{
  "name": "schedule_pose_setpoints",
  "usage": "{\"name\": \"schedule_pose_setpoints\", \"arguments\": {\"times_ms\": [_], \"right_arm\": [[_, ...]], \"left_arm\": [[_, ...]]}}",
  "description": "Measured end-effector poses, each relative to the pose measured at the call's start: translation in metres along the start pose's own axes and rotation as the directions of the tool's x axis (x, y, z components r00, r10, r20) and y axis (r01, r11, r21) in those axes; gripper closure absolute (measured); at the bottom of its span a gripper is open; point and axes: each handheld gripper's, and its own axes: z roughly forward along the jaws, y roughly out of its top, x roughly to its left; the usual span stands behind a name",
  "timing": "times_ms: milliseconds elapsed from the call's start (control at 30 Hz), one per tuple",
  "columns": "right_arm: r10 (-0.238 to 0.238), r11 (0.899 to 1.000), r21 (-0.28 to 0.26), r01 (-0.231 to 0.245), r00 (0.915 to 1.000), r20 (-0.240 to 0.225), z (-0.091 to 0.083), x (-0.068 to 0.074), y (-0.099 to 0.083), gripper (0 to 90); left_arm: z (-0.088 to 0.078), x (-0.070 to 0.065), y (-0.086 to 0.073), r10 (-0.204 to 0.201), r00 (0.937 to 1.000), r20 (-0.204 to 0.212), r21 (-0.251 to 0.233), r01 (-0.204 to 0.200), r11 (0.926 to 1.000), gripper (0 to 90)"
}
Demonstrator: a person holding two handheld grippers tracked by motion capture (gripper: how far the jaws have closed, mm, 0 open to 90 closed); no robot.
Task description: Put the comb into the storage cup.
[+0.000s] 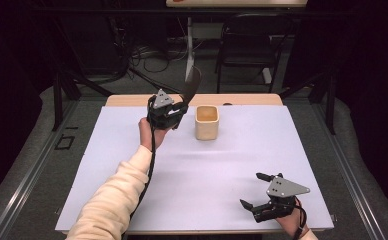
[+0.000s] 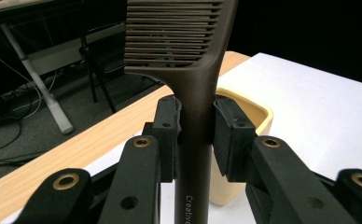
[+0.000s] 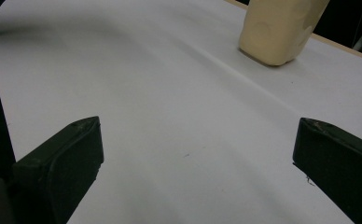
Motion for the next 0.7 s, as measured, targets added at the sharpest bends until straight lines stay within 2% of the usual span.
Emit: {"name": "schedule_pose_setpoints", "arguments": {"times_ms": [433, 700], "right_arm": [[0.002, 1.000, -0.001, -0.002, 1.0000, -0.001, 0.000, 0.000, 0.000, 1.4], [0.001, 1.000, -0.002, -0.001, 1.0000, -0.001, 0.000, 0.000, 0.000, 1.4]], "left_arm": [[0.010, -0.005, 0.018, 0.000, 1.0000, 0.008, -0.021, 0.000, 0.9998, 72.3], [0.014, -0.005, 0.025, -0.013, 0.9999, 0.008, -0.033, 0.013, 0.9994, 72.2]]}}
